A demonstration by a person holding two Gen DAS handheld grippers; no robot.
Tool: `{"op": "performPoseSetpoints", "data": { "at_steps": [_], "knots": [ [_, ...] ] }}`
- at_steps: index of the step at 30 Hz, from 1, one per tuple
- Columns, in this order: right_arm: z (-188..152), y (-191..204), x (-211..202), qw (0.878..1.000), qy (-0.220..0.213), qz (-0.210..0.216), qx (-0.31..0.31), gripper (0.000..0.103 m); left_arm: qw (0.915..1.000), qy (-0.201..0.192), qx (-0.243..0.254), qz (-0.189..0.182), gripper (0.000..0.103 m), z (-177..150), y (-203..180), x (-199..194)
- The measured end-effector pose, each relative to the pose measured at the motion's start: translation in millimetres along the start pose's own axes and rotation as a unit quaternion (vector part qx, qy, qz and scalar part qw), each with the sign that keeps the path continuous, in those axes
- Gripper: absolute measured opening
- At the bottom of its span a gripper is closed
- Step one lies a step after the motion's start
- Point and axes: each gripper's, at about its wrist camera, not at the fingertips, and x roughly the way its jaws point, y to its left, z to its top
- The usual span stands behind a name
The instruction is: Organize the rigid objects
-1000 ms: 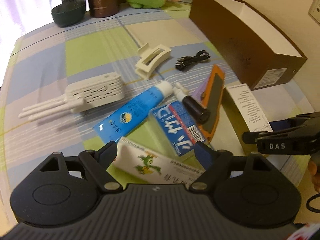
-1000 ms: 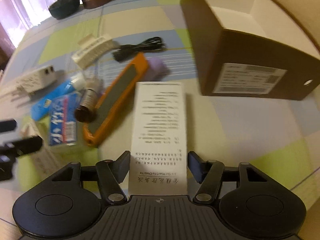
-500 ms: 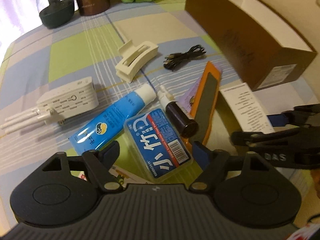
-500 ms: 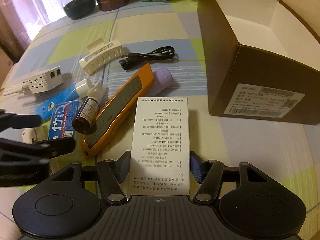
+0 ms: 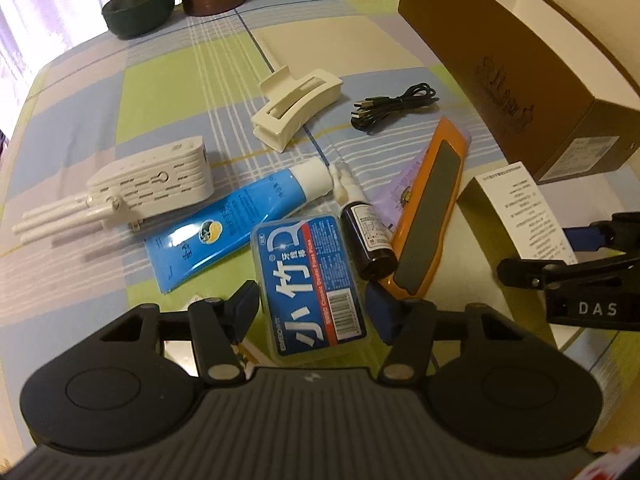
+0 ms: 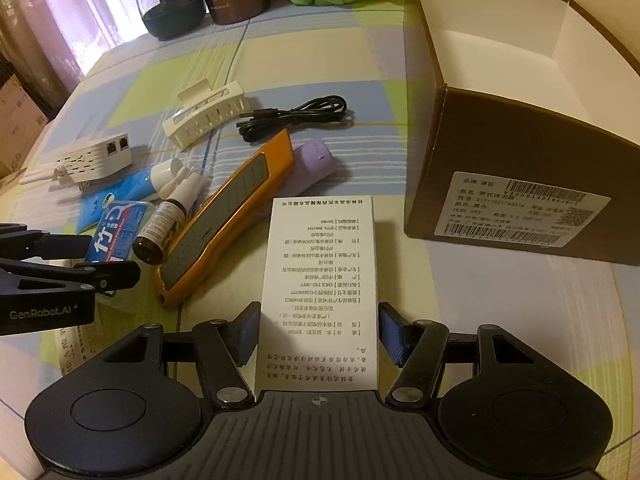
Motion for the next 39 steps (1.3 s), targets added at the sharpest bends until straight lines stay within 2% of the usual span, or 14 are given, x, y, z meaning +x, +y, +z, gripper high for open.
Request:
{"op": "performPoseSetpoints", "data": {
  "at_steps": [5,13,25,39],
  "knots": [
    [1.0,2.4,4.3,1.0,-0.002,-0.004,-0.011,0.059,0.9993,-0.002,0.028,0.023,0.056,4.4,-7.2,10.8],
    [-3.7,2.1,3.5,1.0,-0.018,-0.001,-0.025,0.056,0.9992,-0.007,0.028,0.028,0.054,-0.5,-6.1,10.5],
    [-8.4,-2.9,-23.6,0.999,-0.039,0.025,-0.01,0.056,0.9987,-0.039,0.024,0.025,0.054,-5.0,-12.9,-31.6],
    [1.2,-16.4,-89.0,0.996,-0.081,0.044,-0.011,0.056,0.9949,-0.095,0.033,-0.001,0.054,25.2,-47.0,-86.3]
  ]
}}
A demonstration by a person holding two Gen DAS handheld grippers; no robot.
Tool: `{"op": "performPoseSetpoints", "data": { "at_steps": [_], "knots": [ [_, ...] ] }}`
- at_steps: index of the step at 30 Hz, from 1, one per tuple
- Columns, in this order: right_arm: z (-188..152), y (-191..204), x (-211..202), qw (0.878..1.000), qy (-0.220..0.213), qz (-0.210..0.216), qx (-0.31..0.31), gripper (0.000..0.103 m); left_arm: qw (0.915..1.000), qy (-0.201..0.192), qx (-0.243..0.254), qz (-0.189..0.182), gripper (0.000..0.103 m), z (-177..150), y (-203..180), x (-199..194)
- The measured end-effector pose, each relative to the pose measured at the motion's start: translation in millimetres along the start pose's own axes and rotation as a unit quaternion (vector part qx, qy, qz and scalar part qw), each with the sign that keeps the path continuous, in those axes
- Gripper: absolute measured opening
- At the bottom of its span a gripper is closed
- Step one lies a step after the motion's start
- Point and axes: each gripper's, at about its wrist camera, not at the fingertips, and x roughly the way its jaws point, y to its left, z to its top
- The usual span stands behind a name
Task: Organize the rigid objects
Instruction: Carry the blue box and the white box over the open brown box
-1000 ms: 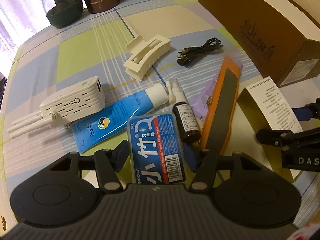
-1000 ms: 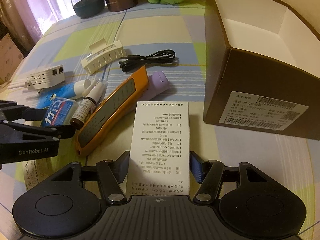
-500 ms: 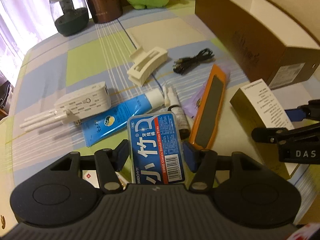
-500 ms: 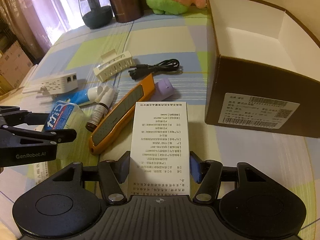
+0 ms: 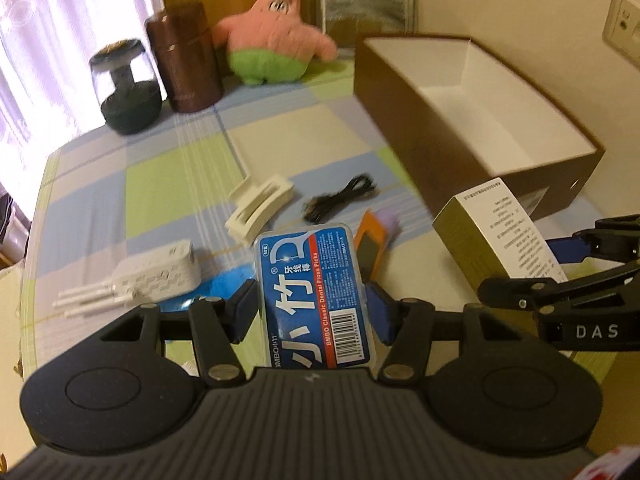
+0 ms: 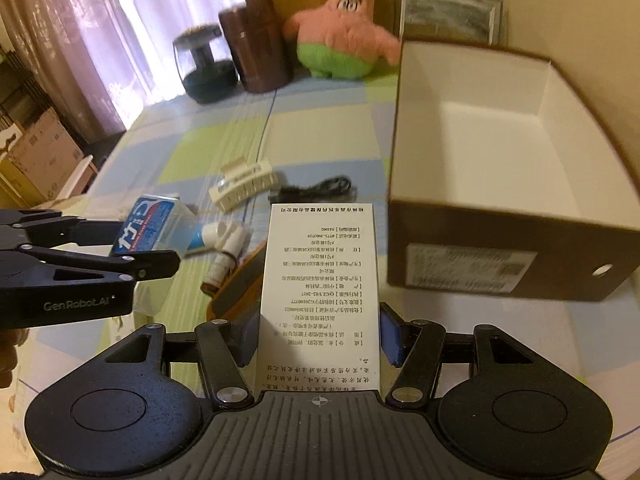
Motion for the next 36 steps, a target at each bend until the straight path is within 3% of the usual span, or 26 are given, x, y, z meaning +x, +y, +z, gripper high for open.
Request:
{"op": "performPoseSetpoints", "data": {
  "at_steps": [12,19,36],
  "knots": [
    [37.7,-41.3,-59.6,0.998,-0.061,0.005,0.012,0.056,0.9973,-0.055,0.021,-0.045,0.054,56.9,-55.3,-12.0],
    [64.1,-84.6,-70.2,0.995,-0.094,-0.029,0.022,0.056,0.9949,-0.07,0.027,-0.068,0.054,93.7,-89.0,0.9],
    [115.6,-184.5,-30.9,0.992,-0.104,-0.063,0.037,0.056,0.9971,-0.028,0.018,-0.069,0.054,157.4,-145.5,84.4]
  ]
}}
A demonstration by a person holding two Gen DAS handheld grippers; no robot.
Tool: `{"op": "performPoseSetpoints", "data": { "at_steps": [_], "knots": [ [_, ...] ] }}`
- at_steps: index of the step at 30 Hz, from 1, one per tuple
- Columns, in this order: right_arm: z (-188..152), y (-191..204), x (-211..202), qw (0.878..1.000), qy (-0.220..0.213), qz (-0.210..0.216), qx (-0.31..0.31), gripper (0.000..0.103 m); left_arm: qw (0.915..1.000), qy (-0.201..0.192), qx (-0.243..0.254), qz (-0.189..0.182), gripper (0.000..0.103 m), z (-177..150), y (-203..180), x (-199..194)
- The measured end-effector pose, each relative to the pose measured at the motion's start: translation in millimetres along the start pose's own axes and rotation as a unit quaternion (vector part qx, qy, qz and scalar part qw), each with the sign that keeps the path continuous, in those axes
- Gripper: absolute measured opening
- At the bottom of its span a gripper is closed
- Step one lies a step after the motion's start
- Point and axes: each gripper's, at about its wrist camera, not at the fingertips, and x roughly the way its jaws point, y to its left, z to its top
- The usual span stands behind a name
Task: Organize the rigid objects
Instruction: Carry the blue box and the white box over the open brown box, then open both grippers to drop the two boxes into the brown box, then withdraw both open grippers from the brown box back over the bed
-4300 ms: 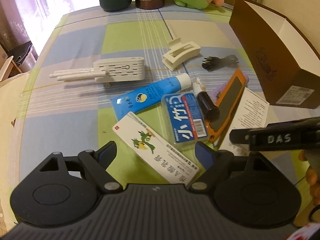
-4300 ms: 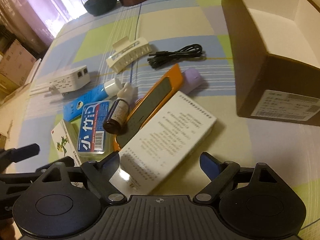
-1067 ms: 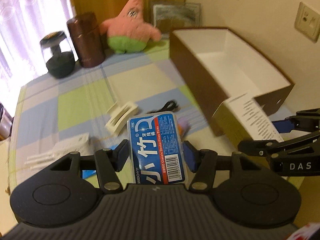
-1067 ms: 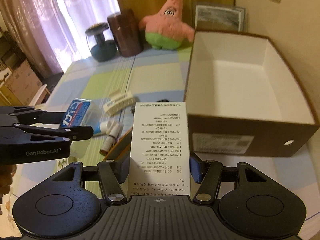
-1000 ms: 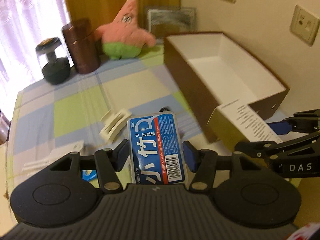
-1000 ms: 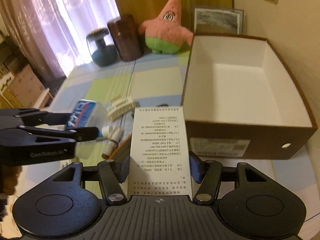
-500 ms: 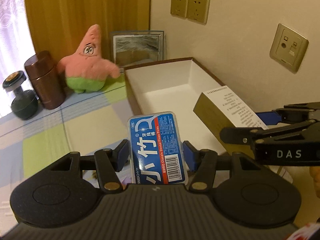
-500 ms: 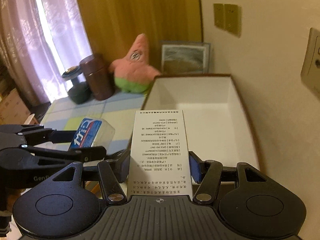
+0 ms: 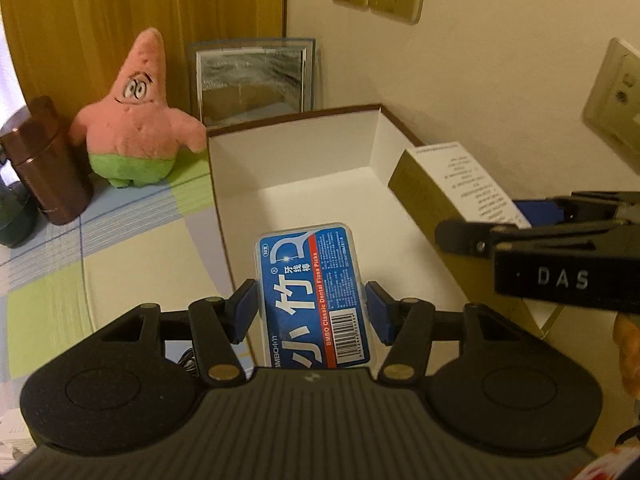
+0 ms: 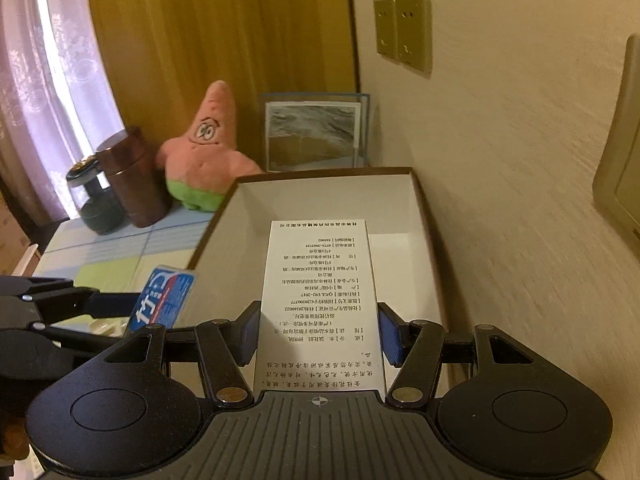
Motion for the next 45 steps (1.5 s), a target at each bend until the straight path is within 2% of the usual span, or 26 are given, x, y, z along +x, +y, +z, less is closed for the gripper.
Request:
{"op": "performPoseSetpoints", "data": {
  "at_steps": [9,19,27,38,45],
  "knots": [
    [-4.2,-24.6,47.0,0.999,0.044,-0.003,0.004,0.056,0.9989,0.047,-0.009,0.003,0.054,4.2,-3.3,49.1],
    [-15.6,-30.6,78.3,0.996,0.08,-0.025,-0.016,0.056,0.9973,0.072,0.011,0.012,0.055,0.9,-7.0,79.6],
    [-19.3,-35.2,80.6,0.996,0.087,-0.019,-0.015,0.068,0.9968,0.072,0.033,0.003,0.059,1.7,-15.3,84.2],
    [-22.2,-36.2,70.7,0.997,0.082,-0.006,-0.001,0.069,0.997,0.072,0.028,-0.01,0.059,-2.9,-15.5,74.4],
    [-20.9,-32.8,52.0,0.998,0.064,-0.005,0.005,0.069,0.9979,0.056,0.026,-0.02,0.059,-4.5,-18.9,55.3]
  ]
}}
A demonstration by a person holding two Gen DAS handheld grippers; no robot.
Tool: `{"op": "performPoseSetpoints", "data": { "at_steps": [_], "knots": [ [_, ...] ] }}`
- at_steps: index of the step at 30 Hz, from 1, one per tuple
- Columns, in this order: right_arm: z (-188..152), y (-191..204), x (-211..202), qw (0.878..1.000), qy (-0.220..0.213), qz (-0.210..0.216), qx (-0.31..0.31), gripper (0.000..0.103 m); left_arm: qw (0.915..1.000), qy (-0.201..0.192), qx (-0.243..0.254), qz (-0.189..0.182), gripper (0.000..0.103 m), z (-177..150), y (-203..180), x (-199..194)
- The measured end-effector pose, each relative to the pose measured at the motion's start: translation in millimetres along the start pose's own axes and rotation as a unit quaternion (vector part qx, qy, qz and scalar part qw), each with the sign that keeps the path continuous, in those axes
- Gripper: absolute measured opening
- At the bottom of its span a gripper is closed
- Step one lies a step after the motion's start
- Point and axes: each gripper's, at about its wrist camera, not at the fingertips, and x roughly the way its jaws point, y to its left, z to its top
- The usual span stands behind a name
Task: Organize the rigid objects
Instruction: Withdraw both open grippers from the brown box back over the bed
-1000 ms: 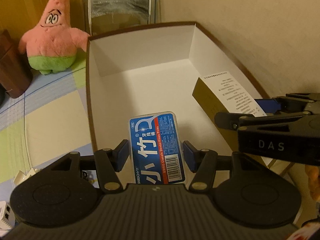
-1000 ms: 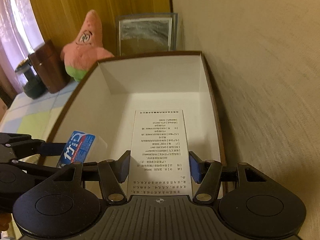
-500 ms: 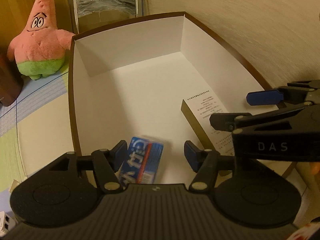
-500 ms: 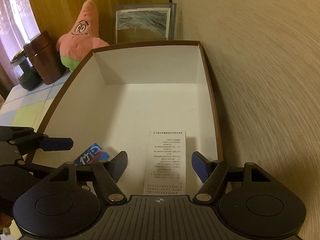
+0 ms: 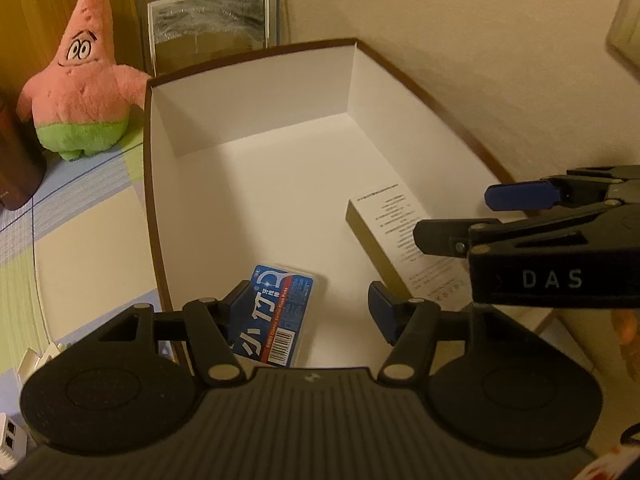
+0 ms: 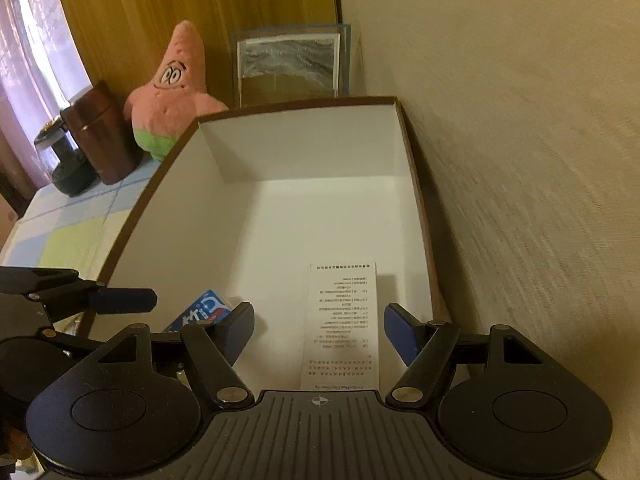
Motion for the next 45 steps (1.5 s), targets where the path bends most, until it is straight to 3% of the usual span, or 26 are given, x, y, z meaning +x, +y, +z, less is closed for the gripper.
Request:
{"op": "performPoseSetpoints", "data": {
  "at_steps": [10,21,33,45],
  "knots": [
    [-7.0,1.4,-45.5,0.999,-0.044,0.011,0.024,0.069,0.999,-0.04,-0.012,-0.017,0.059,-9.4,-0.2,-50.3],
    [-28.9,24.5,-81.3,0.997,-0.052,0.048,0.041,0.069,0.9974,-0.061,-0.037,0.001,0.059,-43.0,26.4,-108.9],
    [-59.1,89.6,-95.8,0.995,-0.045,0.093,0.012,0.069,0.9939,-0.06,-0.086,0.036,0.059,-105.0,82.5,-153.4],
    [-92.9,162.0,-75.4,0.99,0.001,0.138,-0.019,0.069,0.9862,-0.034,-0.143,0.076,0.059,-170.9,133.5,-172.9]
  ]
}}
